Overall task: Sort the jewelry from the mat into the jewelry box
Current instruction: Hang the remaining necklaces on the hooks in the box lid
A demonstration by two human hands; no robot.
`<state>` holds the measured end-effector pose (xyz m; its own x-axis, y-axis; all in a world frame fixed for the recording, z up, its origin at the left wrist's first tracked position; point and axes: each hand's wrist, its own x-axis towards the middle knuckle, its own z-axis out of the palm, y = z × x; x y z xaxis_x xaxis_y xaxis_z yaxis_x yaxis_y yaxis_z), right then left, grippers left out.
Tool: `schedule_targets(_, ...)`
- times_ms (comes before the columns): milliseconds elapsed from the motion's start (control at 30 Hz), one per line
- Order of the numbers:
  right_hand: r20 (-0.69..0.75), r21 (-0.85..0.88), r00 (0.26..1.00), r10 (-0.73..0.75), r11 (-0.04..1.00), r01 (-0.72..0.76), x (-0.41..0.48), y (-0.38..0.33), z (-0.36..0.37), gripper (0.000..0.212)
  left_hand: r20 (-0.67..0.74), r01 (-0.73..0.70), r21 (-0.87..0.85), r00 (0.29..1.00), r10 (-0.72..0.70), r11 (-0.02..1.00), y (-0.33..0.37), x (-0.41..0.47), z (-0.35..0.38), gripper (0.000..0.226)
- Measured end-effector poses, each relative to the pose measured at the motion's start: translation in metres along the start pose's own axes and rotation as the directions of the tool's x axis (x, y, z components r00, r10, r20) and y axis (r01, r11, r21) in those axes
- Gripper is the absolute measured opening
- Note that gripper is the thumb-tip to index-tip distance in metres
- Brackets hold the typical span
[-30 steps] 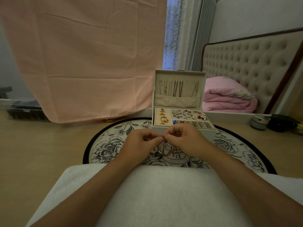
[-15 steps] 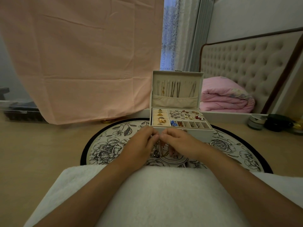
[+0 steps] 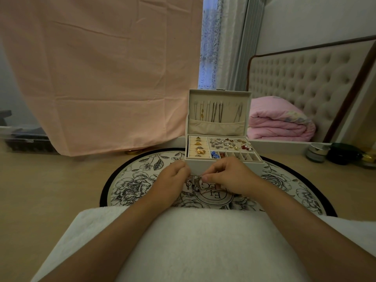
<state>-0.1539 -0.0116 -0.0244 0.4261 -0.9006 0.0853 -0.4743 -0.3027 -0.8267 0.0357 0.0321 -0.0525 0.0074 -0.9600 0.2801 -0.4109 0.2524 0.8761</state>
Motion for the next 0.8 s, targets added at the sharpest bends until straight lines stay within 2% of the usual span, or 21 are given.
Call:
schedule_targets(67, -0.010, 0.138, 0.999, 0.044, 0.990, -0.042, 0.000, 0.000, 0.000, 0.004, 0.000, 0.127, -0.131, 0.992, -0.128, 0.983, 0.005, 0.001, -0.002, 0.022)
schedule_targets(133, 0.000, 0.302, 0.994, 0.108, 0.948, -0.103, 0.001, -0.001, 0.002, 0.007, 0.031, 0.225, -0.181, 0.974, -0.223, 0.957, 0.006, 0.000, -0.002, 0.028)
schedule_targets(233, 0.058, 0.465, 0.978, 0.199, 0.862, -0.203, 0.003, -0.002, 0.005, 0.011, 0.061, 0.165, -0.192, 0.986, -0.156, 0.967, 0.002, 0.000, -0.002, 0.033)
schedule_targets(300, 0.060, 0.433, 0.972, 0.229, 0.871, -0.232, 0.003, -0.001, 0.005, 0.013, 0.026, 0.086, -0.209, 0.996, -0.082, 0.974, 0.001, 0.000, -0.003, 0.040)
schedule_targets(367, 0.052, 0.327, 0.975, 0.218, 0.918, -0.223, 0.002, -0.001, 0.004, 0.016, -0.067, 0.030, -0.220, 0.997, -0.046, 0.975, -0.001, 0.002, -0.003, 0.037)
schedule_targets(467, 0.046, 0.278, 0.978, 0.201, 0.938, -0.206, -0.001, -0.004, 0.003, 0.017, -0.147, -0.020, -0.090, 0.989, 0.007, 0.996, -0.005, 0.003, -0.002, 0.023)
schedule_targets(533, 0.033, 0.312, 0.979, 0.199, 0.929, -0.199, -0.002, -0.005, 0.003, 0.016, -0.126, -0.065, 0.006, 0.990, 0.066, 0.998, -0.006, 0.002, -0.002, 0.006)
schedule_targets(667, 0.026, 0.303, 0.989, 0.149, 0.941, -0.150, -0.002, -0.006, 0.003, 0.015, -0.030, -0.117, -0.078, 0.993, 0.115, 0.990, 0.002, -0.003, 0.003, 0.018)
schedule_targets(800, 0.012, 0.293, 0.990, 0.143, 0.946, -0.140, -0.001, -0.006, 0.003, 0.015, -0.077, -0.164, 0.025, 0.983, 0.166, 0.986, 0.001, -0.003, 0.004, 0.014)
